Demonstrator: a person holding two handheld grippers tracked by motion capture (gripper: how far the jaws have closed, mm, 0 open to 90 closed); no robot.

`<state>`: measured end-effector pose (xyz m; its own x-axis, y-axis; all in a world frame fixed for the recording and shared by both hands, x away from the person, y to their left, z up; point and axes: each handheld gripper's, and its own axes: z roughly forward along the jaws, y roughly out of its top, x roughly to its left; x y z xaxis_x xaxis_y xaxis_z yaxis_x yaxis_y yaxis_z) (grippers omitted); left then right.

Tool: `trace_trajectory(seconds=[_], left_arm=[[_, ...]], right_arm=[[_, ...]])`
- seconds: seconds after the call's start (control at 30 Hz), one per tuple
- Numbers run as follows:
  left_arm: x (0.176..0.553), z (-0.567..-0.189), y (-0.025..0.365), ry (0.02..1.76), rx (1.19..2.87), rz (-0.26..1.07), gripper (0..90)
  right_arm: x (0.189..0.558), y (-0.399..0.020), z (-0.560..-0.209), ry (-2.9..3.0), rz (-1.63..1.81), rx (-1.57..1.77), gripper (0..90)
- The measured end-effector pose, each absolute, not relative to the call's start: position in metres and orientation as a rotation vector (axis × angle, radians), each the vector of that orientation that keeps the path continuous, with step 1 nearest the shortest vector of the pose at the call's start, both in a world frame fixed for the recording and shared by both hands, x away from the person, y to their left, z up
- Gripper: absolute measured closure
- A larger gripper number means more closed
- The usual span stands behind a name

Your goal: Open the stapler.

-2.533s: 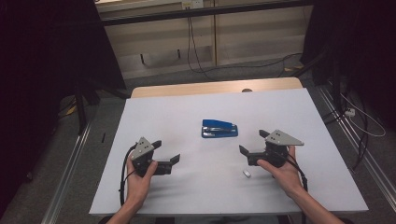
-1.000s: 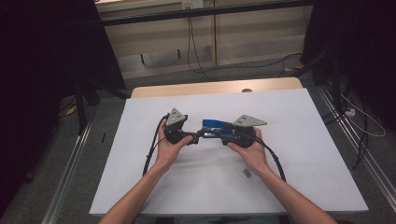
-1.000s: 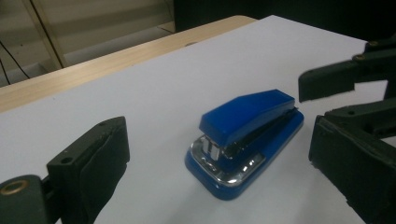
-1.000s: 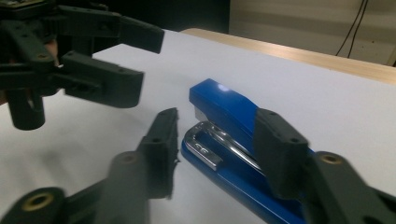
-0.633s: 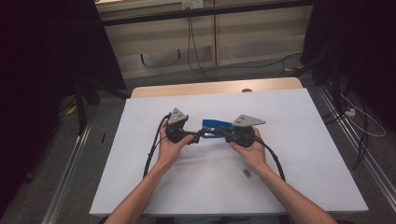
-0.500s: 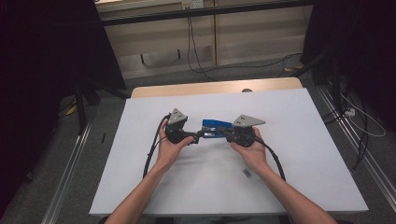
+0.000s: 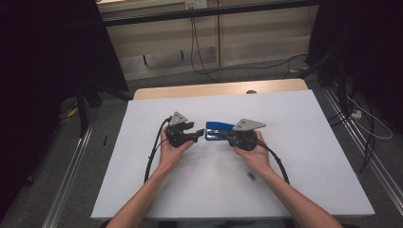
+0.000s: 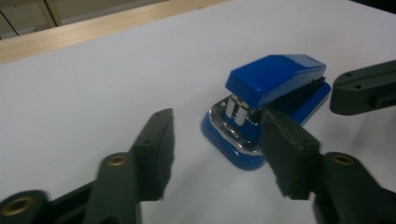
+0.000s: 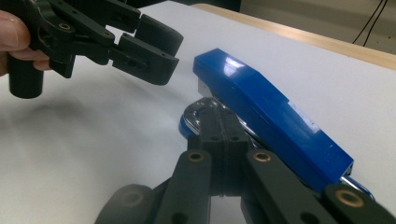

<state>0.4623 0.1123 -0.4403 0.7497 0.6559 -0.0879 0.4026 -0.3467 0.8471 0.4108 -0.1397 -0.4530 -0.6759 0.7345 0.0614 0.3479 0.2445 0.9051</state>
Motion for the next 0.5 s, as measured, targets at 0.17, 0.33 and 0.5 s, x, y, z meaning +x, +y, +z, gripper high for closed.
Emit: trace_trajectory(seconds=[0.17,0.33,0.5], left_arm=[[0.462,-0.441,0.108,0.791,1.984,0.322,63.3],[0.463,-0.445,0.105,0.775,1.994,0.301,85.7],[0.463,-0.446,0.103,0.783,2.016,0.319,90.0]], right_arm=[[0.414,-0.137,-0.455,2.178,1.376,0.975,90.0],[0.418,-0.134,-0.455,2.182,1.401,0.997,90.0],[0.421,-0.129,-0.455,2.193,1.394,0.991,90.0]])
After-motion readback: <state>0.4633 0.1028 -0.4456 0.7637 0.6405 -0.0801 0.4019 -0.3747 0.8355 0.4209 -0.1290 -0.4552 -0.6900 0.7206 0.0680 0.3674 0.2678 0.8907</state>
